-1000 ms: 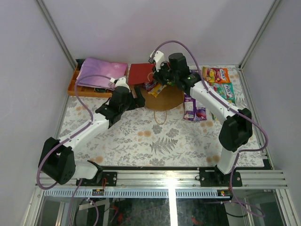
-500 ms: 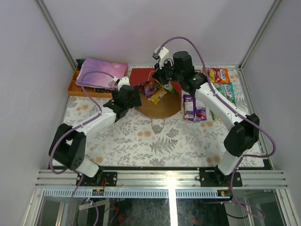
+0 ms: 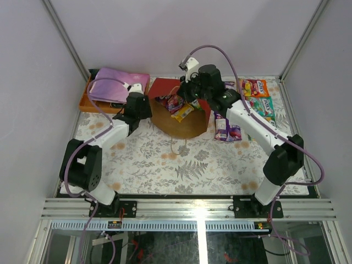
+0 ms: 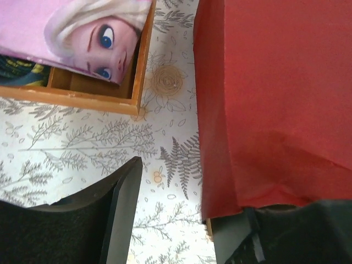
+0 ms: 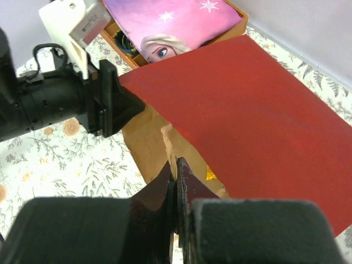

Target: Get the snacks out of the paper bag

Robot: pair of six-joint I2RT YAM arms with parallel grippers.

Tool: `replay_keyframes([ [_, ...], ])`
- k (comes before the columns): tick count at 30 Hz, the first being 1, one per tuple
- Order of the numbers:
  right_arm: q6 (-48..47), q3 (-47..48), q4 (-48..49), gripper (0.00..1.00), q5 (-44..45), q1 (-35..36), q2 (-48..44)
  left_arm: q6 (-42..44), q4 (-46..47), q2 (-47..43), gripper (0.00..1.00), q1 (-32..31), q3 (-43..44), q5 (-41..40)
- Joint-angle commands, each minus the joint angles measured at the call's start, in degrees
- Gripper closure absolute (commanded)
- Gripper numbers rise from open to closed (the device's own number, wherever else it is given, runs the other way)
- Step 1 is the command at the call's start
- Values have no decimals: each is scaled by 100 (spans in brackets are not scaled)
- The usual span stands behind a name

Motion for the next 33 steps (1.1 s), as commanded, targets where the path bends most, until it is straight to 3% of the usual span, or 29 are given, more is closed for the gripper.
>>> replay_keyframes([
  [1, 658, 169, 123, 100, 1161, 569, -178, 468, 702, 429, 52, 269, 268, 636],
  [7, 1936, 430, -42, 100, 2432, 820, 204, 683, 704, 945, 53, 533, 834, 819],
  [12, 2579, 812, -427, 100, 2943, 816, 480, 674, 328, 989, 50, 525, 1218, 727],
  [16, 2573, 994, -532, 100, 3104, 819, 661, -329, 490, 136, 36, 538, 570, 1127],
  [18, 2572, 1026, -522, 100, 3099, 821, 723, -1210, 978, -250, 30, 525, -172, 1807],
  [21, 2532, 1024, -503, 100, 3096, 816, 755, -2403, 1774, -618, 30, 409, -1130, 2847],
  [27, 2523, 820, -336, 100, 3076, 819, 667, -2680, 2078, -1432, 31, -856, -1933, 1868],
  [33, 2590, 739, -315, 100, 2907, 820, 663, -2726, 2220, -507, 34, -1030, -1494, 2014],
])
